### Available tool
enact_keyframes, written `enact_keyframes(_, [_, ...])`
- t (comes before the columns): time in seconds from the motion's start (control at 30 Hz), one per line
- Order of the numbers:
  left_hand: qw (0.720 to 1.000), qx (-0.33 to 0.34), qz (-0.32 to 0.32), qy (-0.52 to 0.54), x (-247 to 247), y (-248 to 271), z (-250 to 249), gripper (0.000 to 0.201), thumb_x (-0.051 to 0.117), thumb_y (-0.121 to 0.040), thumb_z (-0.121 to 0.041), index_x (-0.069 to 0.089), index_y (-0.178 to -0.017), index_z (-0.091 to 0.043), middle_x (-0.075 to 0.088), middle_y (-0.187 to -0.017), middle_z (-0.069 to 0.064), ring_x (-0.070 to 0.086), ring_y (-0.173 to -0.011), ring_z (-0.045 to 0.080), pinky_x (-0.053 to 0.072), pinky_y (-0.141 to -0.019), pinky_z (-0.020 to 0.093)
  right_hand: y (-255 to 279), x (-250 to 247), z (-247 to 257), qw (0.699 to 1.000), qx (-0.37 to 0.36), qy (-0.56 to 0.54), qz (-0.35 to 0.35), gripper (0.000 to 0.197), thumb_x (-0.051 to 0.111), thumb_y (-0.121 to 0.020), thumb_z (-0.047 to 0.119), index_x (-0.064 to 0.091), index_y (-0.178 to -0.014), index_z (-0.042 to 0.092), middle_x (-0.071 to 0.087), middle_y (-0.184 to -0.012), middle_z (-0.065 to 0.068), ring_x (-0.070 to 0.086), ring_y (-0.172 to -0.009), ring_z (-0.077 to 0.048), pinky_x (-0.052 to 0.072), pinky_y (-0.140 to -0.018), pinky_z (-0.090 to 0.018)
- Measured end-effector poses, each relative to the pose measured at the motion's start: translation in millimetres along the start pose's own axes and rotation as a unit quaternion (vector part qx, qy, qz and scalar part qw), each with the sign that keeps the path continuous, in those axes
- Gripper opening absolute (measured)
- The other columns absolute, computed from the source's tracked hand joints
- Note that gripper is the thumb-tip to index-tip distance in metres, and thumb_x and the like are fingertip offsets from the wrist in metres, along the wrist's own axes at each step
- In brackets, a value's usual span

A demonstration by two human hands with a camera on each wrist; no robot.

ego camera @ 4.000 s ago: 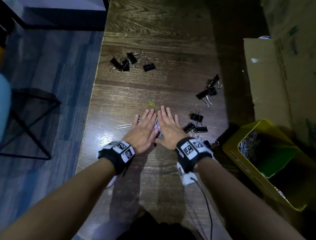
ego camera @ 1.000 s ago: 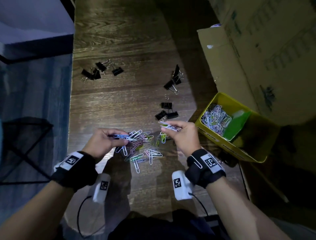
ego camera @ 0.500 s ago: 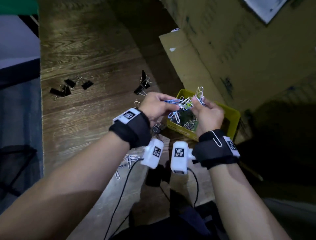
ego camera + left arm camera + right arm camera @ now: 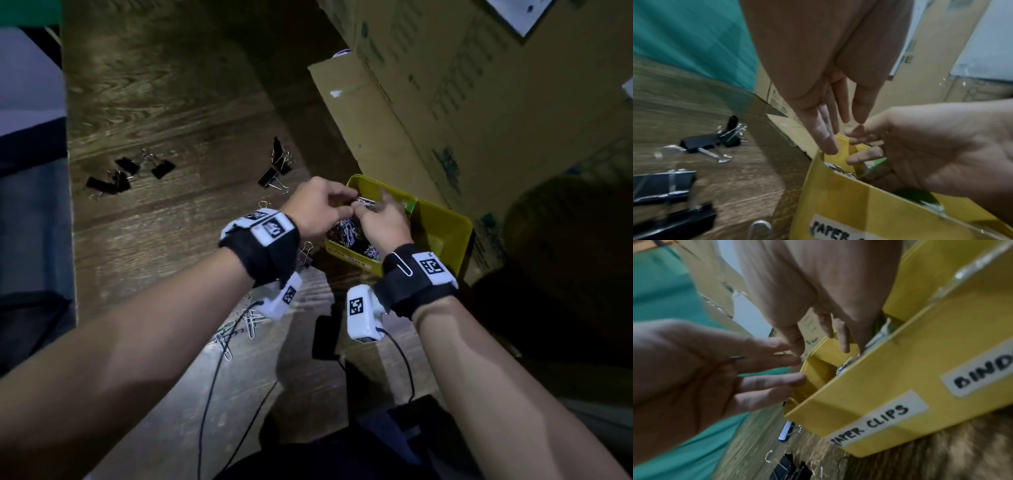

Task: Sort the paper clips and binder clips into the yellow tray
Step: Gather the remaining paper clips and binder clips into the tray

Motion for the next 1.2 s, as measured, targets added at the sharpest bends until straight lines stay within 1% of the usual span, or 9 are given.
enact_keyframes(0.1, [0.996, -0.004, 0.000, 0.085, -31, 23, 29, 0.011, 0.063, -0.087, -0.013, 0.066, -0.096, -0.018, 0.071, -0.076, 0.008, 0.066, -0.063, 0.016, 0.055, -0.066, 0.034, 9, 1, 10, 0.997, -0.048, 0.055, 0.036, 0.066, 0.065, -0.087, 0.035, 0.035, -0.145, 0.023, 0.050, -0.140, -0.008, 0.045, -0.129, -0.027, 0.035, -0.105, -0.033])
enact_keyframes(0.27, [0.972, -0.001, 0.001, -0.236, -70, 64, 101, 0.019, 0.057, -0.089, -0.012, 0.067, -0.104, -0.017, 0.067, -0.100, 0.001, 0.060, -0.079, 0.014, 0.042, -0.073, 0.021, 53, 17, 47, 0.971, -0.240, 0.014, -0.003, 0.032, 0.067, -0.083, 0.020, 0.062, -0.114, 0.025, 0.062, -0.110, 0.000, 0.059, -0.103, -0.015, 0.048, -0.094, -0.036])
enact_keyframes(0.4, [0.955, -0.003, -0.024, -0.295, -60, 94, 156, 0.033, 0.045, -0.081, -0.013, 0.063, -0.107, -0.005, 0.058, -0.105, 0.019, 0.057, -0.093, 0.037, 0.048, -0.081, 0.039, 88, 95, 29, 0.924, -0.271, 0.126, 0.239, 0.017, 0.067, -0.084, 0.017, 0.068, -0.101, 0.020, 0.067, -0.085, 0.004, 0.061, -0.073, -0.007, 0.052, -0.074, -0.029])
enact_keyframes(0.53, [0.937, 0.015, -0.006, -0.348, -29, 128, 185, 0.039, 0.040, -0.085, -0.019, 0.050, -0.122, -0.025, 0.056, -0.117, 0.007, 0.052, -0.102, 0.030, 0.048, -0.082, 0.043, 110, 160, -28, 0.821, -0.250, 0.376, 0.350, 0.079, 0.072, -0.082, 0.028, 0.028, -0.145, 0.012, 0.038, -0.140, -0.011, 0.046, -0.122, -0.026, 0.042, -0.100, -0.036])
enact_keyframes(0.63, [0.934, 0.039, 0.040, -0.353, -7, 154, 191, 0.051, 0.031, -0.076, -0.023, 0.052, -0.122, -0.024, 0.056, -0.124, 0.003, 0.053, -0.106, 0.026, 0.051, -0.080, 0.043, 122, 182, -43, 0.792, -0.286, 0.446, 0.302, 0.111, 0.077, -0.072, 0.042, 0.004, -0.149, 0.009, 0.022, -0.144, -0.015, 0.026, -0.132, -0.032, 0.031, -0.106, -0.043])
enact_keyframes(0.73, [0.947, -0.030, -0.039, -0.317, -22, 172, 198, 0.057, 0.035, -0.071, -0.027, 0.045, -0.127, -0.028, 0.052, -0.127, 0.004, 0.053, -0.109, 0.028, 0.050, -0.082, 0.045, 133, 193, -49, 0.775, -0.320, 0.471, 0.274, 0.125, 0.081, -0.063, 0.051, 0.001, -0.148, 0.005, 0.024, -0.142, -0.016, 0.025, -0.129, -0.031, 0.030, -0.106, -0.042])
enact_keyframes(0.9, [0.929, -0.226, -0.070, -0.286, -32, 204, 219, 0.090, 0.061, -0.057, -0.008, 0.029, -0.138, -0.031, 0.034, -0.132, 0.005, 0.040, -0.115, 0.030, 0.048, -0.083, 0.046, 124, 192, -49, 0.793, -0.305, 0.470, 0.238, 0.135, 0.082, -0.056, 0.055, -0.002, -0.149, 0.005, 0.023, -0.139, -0.014, 0.026, -0.126, -0.029, 0.029, -0.106, -0.039])
enact_keyframes(1.1, [0.964, -0.150, -0.105, -0.193, -11, 176, 200, 0.067, 0.074, -0.063, -0.011, 0.049, -0.125, -0.006, 0.045, -0.112, 0.018, 0.045, -0.104, 0.033, 0.044, -0.089, 0.041, 127, 210, -44, 0.743, -0.339, 0.445, 0.369, 0.108, 0.082, -0.068, 0.034, 0.015, -0.150, 0.012, 0.028, -0.137, -0.010, 0.027, -0.129, -0.026, 0.031, -0.108, -0.038])
enact_keyframes(1.2, [0.970, -0.122, -0.074, -0.195, -5, 164, 192, 0.060, 0.068, -0.071, -0.007, 0.046, -0.128, -0.004, 0.044, -0.114, 0.018, 0.045, -0.107, 0.032, 0.039, -0.090, 0.034, 123, 207, -40, 0.769, -0.324, 0.422, 0.354, 0.106, 0.083, -0.069, 0.030, 0.016, -0.149, 0.011, 0.029, -0.141, -0.011, 0.032, -0.131, -0.029, 0.034, -0.108, -0.040])
Point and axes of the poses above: each hand's wrist, its own y-axis away from the middle knuckle, its own x-axis out of the palm, z = x × y, the point moved 7 cm from there along -y, towards the middle knuckle
